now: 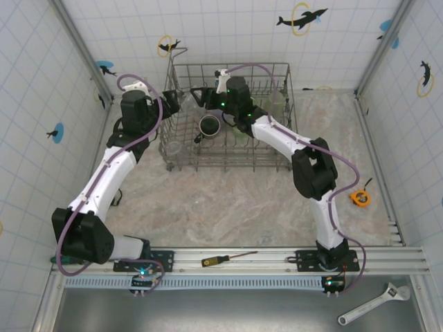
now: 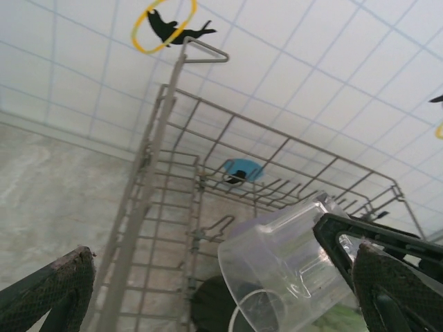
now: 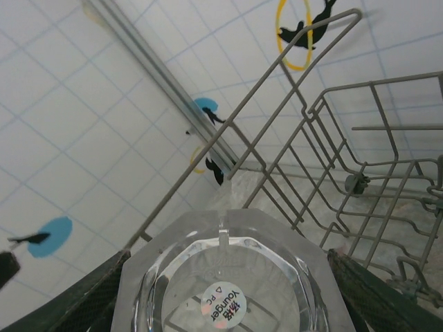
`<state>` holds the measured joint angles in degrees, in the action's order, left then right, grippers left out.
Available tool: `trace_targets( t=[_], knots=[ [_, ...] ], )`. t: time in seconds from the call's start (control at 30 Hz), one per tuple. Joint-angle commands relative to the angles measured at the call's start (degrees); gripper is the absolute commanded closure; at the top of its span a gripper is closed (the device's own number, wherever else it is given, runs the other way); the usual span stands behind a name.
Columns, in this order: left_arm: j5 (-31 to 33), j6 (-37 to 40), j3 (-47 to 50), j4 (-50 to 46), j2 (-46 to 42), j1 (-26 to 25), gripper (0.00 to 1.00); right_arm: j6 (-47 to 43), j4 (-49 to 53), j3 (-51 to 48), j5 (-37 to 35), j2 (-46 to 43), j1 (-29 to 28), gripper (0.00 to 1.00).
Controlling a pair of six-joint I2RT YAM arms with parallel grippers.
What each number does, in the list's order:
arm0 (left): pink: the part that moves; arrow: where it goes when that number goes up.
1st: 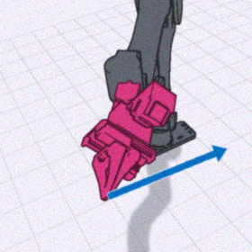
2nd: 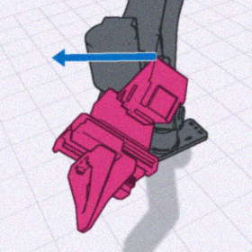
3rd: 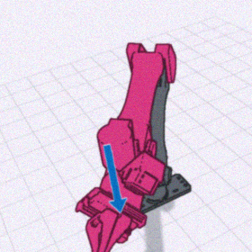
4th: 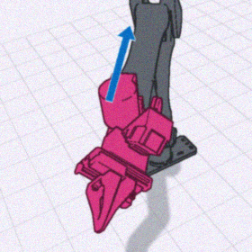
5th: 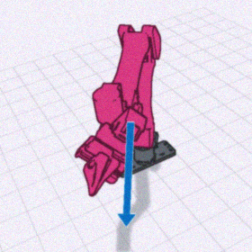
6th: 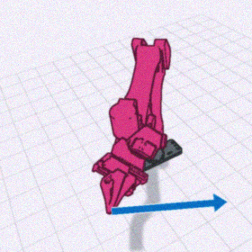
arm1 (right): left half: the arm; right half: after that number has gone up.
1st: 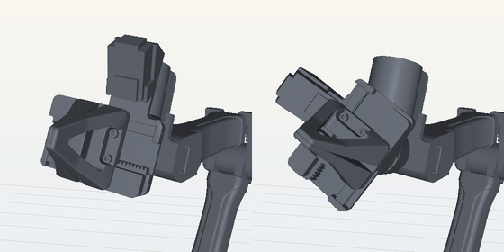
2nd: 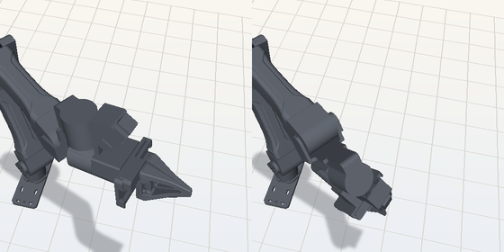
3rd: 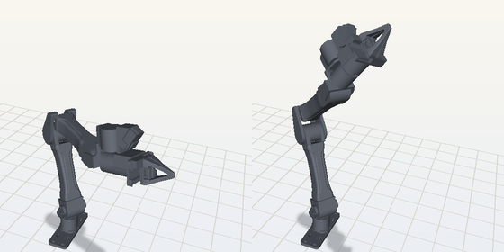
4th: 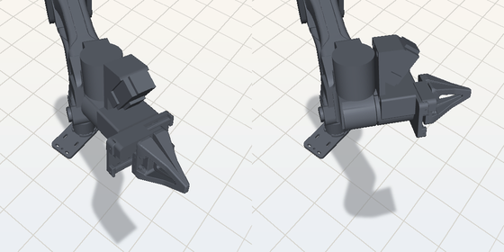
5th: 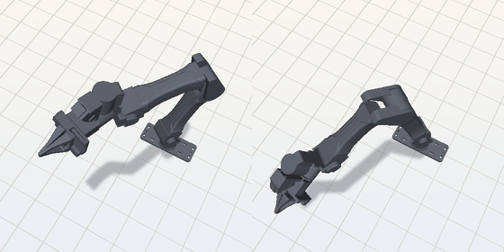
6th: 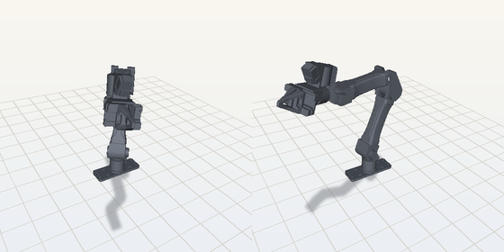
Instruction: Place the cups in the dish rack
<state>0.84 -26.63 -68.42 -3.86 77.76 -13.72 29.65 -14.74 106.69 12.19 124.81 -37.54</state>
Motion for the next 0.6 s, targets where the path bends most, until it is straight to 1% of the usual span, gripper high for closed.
trace_targets(
  t=[0.0, 0.13, 0.3, 0.47, 0.57],
  knots=[
    [4.5, 4.2, 1.2, -1.9, -1.6, 0.1, 0.03, -9.7, 0.8, 5.0, 1.5, 1.8, -2.4, 0.53],
    [5.2, 5.0, 2.5, -2.0, -2.1, 0.2, 0.02, -16.9, 3.9, 8.9, 0.8, 4.1, -4.7, 0.53],
    [7.1, 6.1, 3.2, -2.1, -3.1, 0.2, 0.02, -22.0, 4.6, 10.5, -0.4, 5.9, -6.8, 0.53],
    [8.0, 6.9, 3.5, -1.9, -3.7, 0.3, 0.02, -27.4, 6.8, 11.3, -5.4, 8.1, -8.5, 0.53],
    [8.0, 7.0, 3.6, -1.9, -4.1, 0.3, 0.02, -29.4, 7.2, 11.5, -6.9, 8.8, -9.2, 0.53]
  ],
)
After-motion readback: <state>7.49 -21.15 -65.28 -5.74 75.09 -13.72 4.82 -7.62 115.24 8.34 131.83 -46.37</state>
